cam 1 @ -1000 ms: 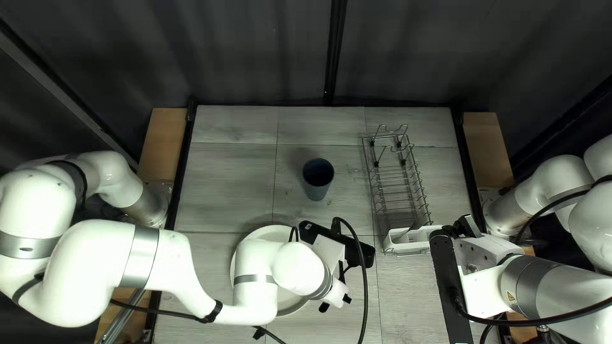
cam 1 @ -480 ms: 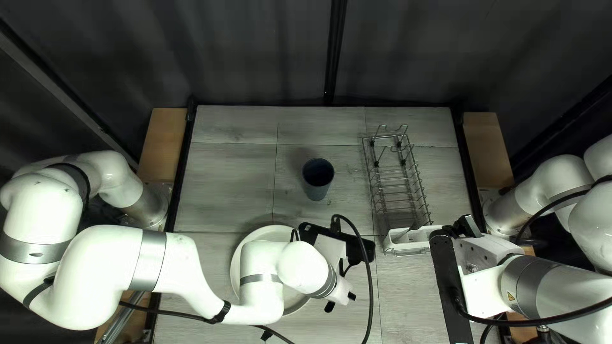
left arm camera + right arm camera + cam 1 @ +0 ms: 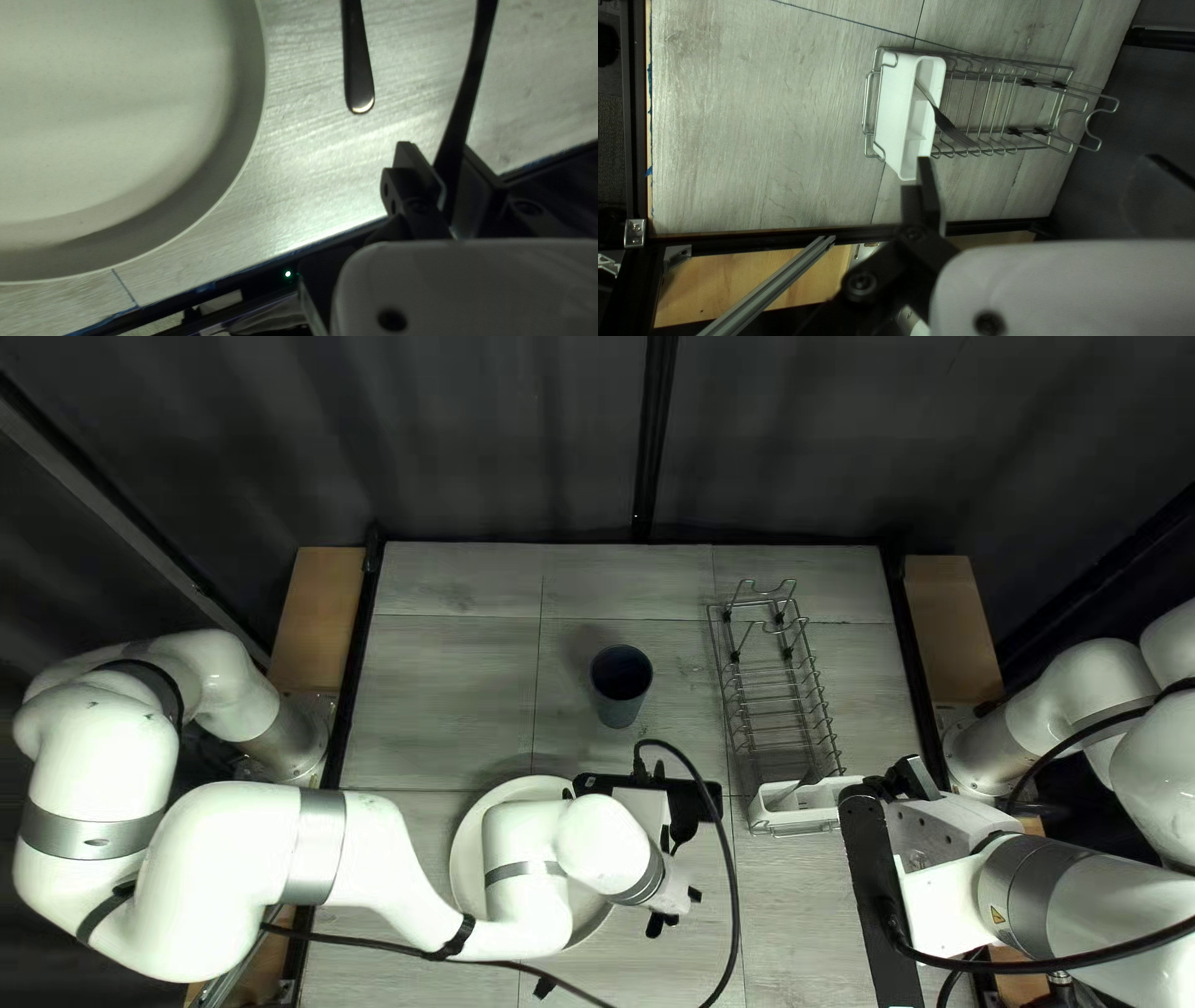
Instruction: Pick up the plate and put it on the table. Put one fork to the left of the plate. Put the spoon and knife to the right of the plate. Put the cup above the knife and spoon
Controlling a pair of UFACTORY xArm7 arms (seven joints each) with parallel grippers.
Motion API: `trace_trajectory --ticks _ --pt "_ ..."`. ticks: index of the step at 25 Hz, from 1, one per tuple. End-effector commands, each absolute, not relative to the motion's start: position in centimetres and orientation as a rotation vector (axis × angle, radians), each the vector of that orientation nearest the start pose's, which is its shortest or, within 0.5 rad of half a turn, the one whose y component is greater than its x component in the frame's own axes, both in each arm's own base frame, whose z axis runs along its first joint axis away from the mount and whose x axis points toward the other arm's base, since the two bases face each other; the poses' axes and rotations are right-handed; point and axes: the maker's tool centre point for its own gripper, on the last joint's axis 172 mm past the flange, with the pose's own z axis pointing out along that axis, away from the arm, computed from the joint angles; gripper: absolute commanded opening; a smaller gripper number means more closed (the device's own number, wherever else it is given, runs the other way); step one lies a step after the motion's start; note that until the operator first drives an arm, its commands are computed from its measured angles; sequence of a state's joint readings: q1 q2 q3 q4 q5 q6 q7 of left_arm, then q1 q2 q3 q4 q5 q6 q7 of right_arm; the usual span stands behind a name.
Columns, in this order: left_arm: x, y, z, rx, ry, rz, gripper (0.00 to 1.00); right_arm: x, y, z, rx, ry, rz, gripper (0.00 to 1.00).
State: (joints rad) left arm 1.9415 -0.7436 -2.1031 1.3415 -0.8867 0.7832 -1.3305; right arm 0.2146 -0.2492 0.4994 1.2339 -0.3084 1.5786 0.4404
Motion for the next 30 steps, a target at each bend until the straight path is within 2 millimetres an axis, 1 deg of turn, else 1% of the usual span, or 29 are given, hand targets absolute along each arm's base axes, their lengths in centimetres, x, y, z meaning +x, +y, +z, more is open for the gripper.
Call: trace_trajectory --ticks 1,7,17,23,27,30 --pt "60.1 -19.8 9.3 -2.368 -2.377 -0.213 0.00 33.7 18.9 34.7 -3.528 -0.480 -0.226 1.00" --pt "60.8 -19.8 8.3 -2.328 -2.392 -0.166 0.00 33.7 18.9 34.7 -3.528 -0.480 -0.226 1.00" --pt "62.6 -20.5 7.0 -2.278 -2.402 -0.121 0.00 33.7 18.9 34.7 -3.528 -0.480 -0.226 1.00" --pt "62.5 -20.9 6.7 -2.240 -2.420 -0.103 0.00 33.7 18.9 34.7 -3.528 -0.480 -0.226 1.00" --pt "62.1 -20.7 6.8 -2.191 -2.449 -0.105 0.00 33.7 18.9 34.7 -3.528 -0.480 -0.226 1.00" --pt "62.4 -20.8 6.6 -2.158 -2.474 -0.114 0.00 33.7 18.9 34.7 -3.528 -0.480 -0.226 1.00"
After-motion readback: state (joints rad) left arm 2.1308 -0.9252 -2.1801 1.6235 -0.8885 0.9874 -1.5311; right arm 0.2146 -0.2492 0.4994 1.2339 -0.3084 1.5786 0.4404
